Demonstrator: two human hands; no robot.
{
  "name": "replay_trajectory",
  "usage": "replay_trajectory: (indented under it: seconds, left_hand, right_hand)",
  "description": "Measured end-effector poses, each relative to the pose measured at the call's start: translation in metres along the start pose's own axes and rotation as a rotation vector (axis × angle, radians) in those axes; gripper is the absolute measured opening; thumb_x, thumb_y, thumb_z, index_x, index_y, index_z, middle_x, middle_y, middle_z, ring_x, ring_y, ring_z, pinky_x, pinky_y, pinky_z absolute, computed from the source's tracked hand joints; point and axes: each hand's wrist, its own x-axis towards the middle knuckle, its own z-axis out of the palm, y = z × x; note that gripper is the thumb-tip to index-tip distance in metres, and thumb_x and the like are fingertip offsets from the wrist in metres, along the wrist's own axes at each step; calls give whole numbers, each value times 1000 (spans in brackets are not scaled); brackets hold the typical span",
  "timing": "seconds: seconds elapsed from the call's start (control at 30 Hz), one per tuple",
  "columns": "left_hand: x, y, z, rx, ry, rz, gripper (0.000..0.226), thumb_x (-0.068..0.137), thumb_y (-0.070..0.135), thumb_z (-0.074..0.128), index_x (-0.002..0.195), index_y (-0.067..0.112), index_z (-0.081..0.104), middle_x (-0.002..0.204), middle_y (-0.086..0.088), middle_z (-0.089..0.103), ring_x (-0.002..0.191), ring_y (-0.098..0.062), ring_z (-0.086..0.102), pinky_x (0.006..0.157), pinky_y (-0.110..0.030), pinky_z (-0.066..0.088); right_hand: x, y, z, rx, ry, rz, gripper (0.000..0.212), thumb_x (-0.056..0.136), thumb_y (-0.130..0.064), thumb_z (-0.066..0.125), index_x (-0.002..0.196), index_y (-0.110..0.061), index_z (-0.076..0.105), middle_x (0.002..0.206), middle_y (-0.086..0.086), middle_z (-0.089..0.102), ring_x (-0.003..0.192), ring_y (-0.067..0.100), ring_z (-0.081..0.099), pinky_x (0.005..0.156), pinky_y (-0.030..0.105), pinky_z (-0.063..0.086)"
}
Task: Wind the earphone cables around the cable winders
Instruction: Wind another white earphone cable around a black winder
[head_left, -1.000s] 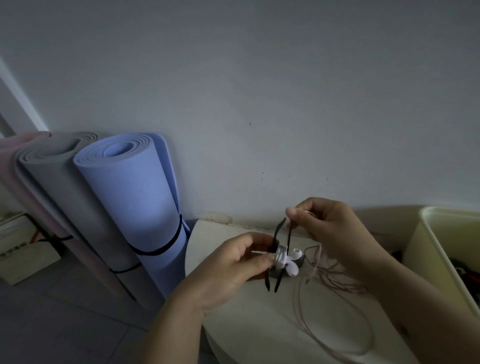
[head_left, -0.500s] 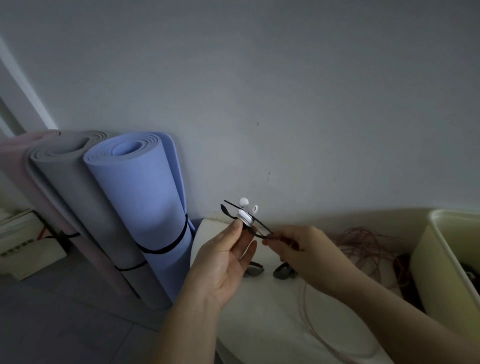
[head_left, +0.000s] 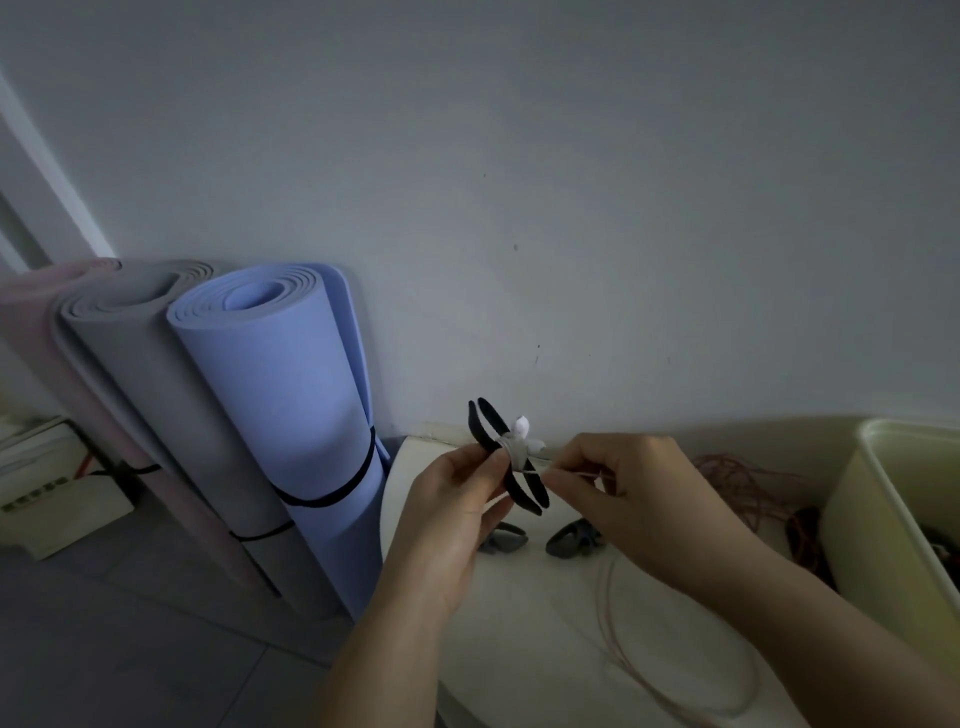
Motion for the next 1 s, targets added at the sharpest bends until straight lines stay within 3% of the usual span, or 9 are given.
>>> replay_trajectory:
  seconds: [0.07, 0.17, 0.3, 0.43, 0.53, 0.67, 0.77, 0.83, 1.0]
  left_hand:
    - [0, -2, 1, 140, -29, 26, 23, 91, 23, 64, 111, 12, 66, 108, -4, 72, 100, -15, 68, 87, -30, 54]
    - [-2, -4, 3, 248, -64, 56, 19, 85, 29, 70, 103, 22, 67, 101, 8, 73, 95, -7, 68, 84, -29, 55]
    - [-7, -3, 4, 412, -158, 64, 14, 84, 28, 71, 98, 28, 67, 97, 15, 72, 92, -5, 68, 89, -30, 55]
    - [-7, -4, 5, 366, -222, 1, 20, 85, 22, 71, 104, 17, 68, 107, 1, 71, 95, -15, 70, 90, -34, 56]
    - [-5, -4, 7, 210, -159, -51, 18, 88, 18, 68, 103, 10, 68, 96, -3, 74, 85, -15, 70, 82, -32, 57]
    - [-6, 2, 9, -96, -146, -188, 14, 93, 13, 58, 91, 9, 71, 80, 0, 74, 74, -10, 68, 75, -26, 54]
    - [-7, 3, 9, -145, -176, -201, 16, 94, 15, 56, 95, 11, 72, 79, 0, 74, 70, -7, 70, 71, -24, 53]
    - [-7, 2, 9, -112, -181, -186, 15, 94, 16, 57, 97, 11, 71, 80, 1, 74, 72, -6, 71, 68, -22, 54]
    - [-8, -1, 11, 75, -178, -113, 15, 90, 17, 64, 101, 8, 69, 82, 0, 75, 76, -9, 70, 68, -23, 53]
  right_hand:
    - [-1, -2, 0, -4, -15, -31, 16, 87, -31, 61, 74, -26, 68, 62, -28, 57, 53, 3, 51, 50, 12, 36]
    - [2, -1, -6, 21, 32, -22, 17, 86, -32, 62, 70, -28, 67, 59, -27, 57, 58, -2, 53, 53, 12, 38]
    - [5, 7, -20, 70, 78, 48, 19, 84, -26, 67, 66, -18, 66, 49, -25, 53, 47, -1, 47, 47, 9, 34]
    - [5, 10, -23, 103, 76, 87, 20, 84, -29, 67, 67, -19, 66, 46, -20, 50, 43, 3, 41, 44, 10, 32]
    - [3, 6, -22, 154, 37, 60, 19, 84, -33, 66, 67, -25, 65, 47, -15, 51, 43, 4, 38, 44, 12, 30]
    - [1, 0, -21, 248, -76, 5, 16, 84, -41, 63, 76, -27, 68, 71, 8, 66, 65, 31, 56, 58, 39, 45]
    - [0, -2, -18, 271, -134, -6, 18, 85, -37, 64, 77, -23, 70, 75, 10, 67, 73, 33, 59, 66, 40, 47]
    - [1, -4, -18, 287, -157, -1, 18, 85, -36, 64, 76, -21, 70, 74, 5, 69, 73, 29, 61, 67, 38, 49]
    - [4, -2, -22, 346, -46, 97, 20, 87, -29, 62, 75, -15, 69, 54, -12, 62, 49, 0, 53, 52, 11, 41]
